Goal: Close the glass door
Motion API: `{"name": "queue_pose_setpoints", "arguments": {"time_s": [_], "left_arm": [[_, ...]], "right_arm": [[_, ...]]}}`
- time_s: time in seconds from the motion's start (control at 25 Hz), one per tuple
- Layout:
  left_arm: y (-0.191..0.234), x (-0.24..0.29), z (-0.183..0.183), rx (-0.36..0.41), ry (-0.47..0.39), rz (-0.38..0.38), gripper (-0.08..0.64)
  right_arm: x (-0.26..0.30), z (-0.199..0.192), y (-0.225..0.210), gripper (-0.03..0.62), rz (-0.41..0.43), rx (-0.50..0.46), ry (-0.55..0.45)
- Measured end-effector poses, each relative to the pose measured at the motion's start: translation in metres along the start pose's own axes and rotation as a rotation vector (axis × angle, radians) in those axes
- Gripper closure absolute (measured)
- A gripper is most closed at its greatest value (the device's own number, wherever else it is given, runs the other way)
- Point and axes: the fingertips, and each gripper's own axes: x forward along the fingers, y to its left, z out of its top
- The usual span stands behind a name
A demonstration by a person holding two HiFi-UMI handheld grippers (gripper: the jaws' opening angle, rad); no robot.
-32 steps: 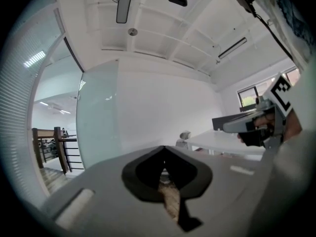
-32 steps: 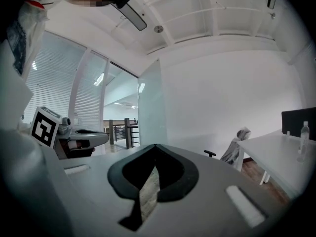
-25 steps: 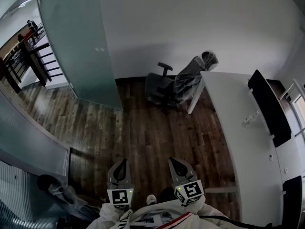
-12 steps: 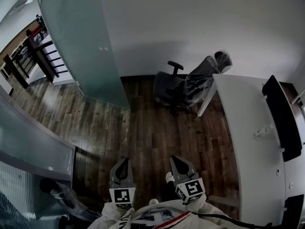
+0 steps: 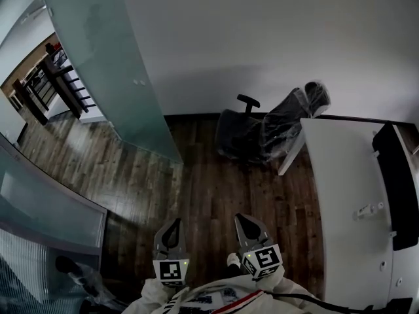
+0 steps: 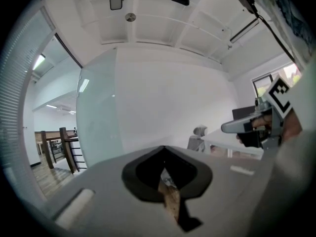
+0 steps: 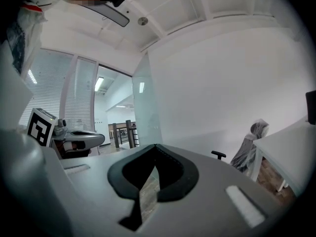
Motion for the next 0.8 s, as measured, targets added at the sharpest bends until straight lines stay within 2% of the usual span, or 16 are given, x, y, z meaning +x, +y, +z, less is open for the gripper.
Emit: {"name": "queue_pose_setpoints", "arguments": {"time_s": [0.16, 0.32, 0.52, 0.68, 0.8], "left_arm": [[-0.004, 0.026, 0.002, 0.005, 0.021, 0.033, 0.558], [-0.009, 0.047, 0.022, 0.01, 0.034, 0.056, 0.558], [0.005, 0.058, 0.003, 0.029, 0.051, 0.111, 0.557], [0.013, 0.074, 0.007, 0.002, 0.074, 0.123, 0.558], [0.026, 0.092, -0.009, -0.021, 0.08, 0.135, 0.558]], "right_arm": [[0.02, 0.0, -0.029, 0.584, 0.025, 0.022, 0.008], [0.042, 0.0, -0.047, 0.584, 0.074, 0.041, 0.014], [0.07, -0.001, -0.051, 0.584, 0.132, 0.058, 0.024], [0.094, -0.009, -0.058, 0.584, 0.15, 0.071, 0.049], [0.115, -0.016, -0.062, 0.584, 0.17, 0.068, 0.072]]}}
